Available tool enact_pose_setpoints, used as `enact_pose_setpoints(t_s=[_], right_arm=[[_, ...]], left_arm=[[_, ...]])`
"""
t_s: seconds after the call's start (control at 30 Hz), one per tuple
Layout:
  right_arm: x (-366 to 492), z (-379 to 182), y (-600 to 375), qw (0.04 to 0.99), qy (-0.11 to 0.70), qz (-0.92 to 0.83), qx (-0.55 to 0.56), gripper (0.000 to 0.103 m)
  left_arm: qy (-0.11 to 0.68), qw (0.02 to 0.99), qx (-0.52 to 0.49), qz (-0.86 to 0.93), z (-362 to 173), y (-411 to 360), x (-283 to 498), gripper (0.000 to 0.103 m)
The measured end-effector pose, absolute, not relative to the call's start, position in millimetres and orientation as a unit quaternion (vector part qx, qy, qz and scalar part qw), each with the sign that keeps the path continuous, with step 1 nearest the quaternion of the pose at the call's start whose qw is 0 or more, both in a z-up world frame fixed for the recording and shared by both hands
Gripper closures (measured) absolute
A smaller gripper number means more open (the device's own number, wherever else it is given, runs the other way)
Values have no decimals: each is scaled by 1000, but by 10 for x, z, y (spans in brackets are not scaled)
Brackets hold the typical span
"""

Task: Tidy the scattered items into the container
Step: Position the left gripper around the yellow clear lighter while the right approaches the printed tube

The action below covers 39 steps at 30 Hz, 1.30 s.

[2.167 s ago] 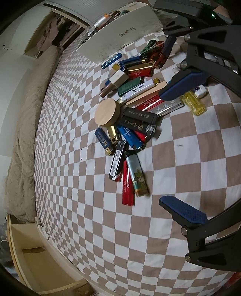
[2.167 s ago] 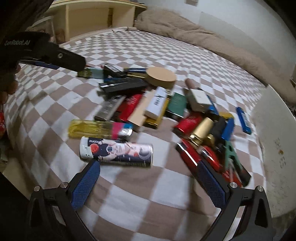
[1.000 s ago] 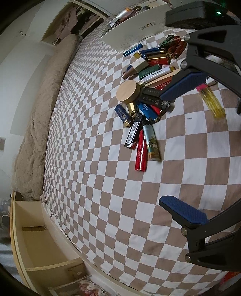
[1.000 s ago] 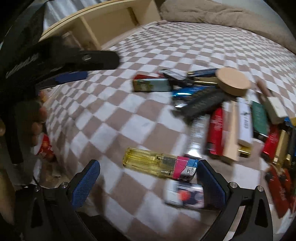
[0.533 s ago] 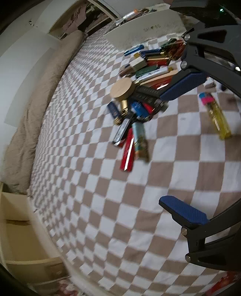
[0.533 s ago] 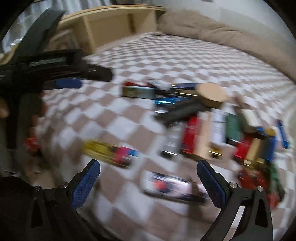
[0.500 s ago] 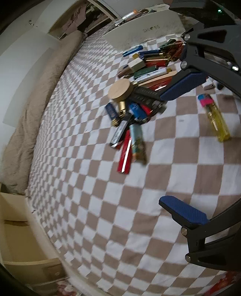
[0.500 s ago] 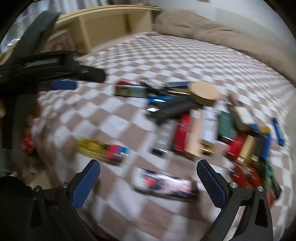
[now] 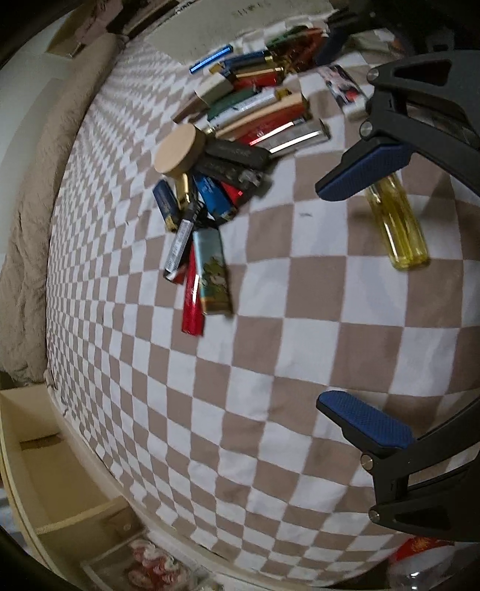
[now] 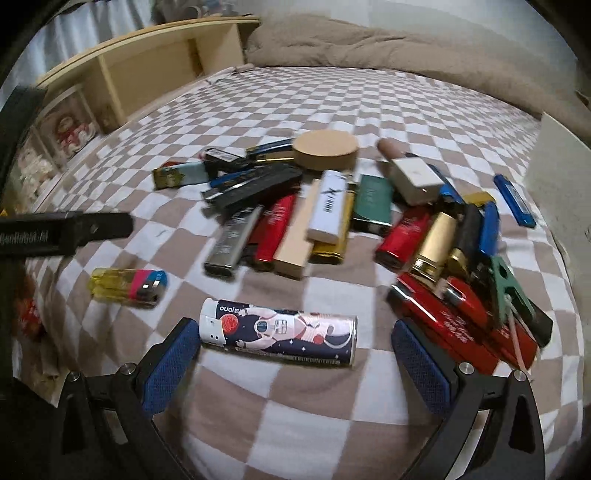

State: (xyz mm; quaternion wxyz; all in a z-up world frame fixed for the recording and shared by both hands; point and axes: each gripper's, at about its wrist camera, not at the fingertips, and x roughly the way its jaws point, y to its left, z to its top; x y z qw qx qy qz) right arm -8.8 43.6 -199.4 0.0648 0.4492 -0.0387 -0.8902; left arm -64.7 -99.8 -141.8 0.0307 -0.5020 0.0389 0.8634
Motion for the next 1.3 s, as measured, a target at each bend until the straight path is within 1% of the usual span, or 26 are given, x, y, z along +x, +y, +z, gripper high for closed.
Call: enact_pose_setpoints(t_s=[0.1, 0.27, 0.43, 0.73, 0.93, 1.3], right_arm=[[-45, -2005, 467, 64, -37, -892, 447, 0], [-16, -2021, 470, 68, -33, -895, 439, 0], [22, -2034, 495, 78, -34, -897, 434, 0], [73, -2048, 559, 85, -57, -903, 418, 0], [65, -2041, 587, 92, -66, -900, 420, 0], [2, -2035, 534, 60, -67, -895, 436, 0]], left_arm=[[32, 24, -503, 864, -1464, -952, -564, 0], [-9, 40, -513, 858, -1558, -796, -431, 0], [15, 31, -502, 864, -1583, -602, -378, 0], [10, 17, -492, 870, -1608, -583, -333, 0], [27, 26, -489, 872, -1635, -511, -288, 0], [13, 3, -491, 871, -1680, -577, -326, 0]])
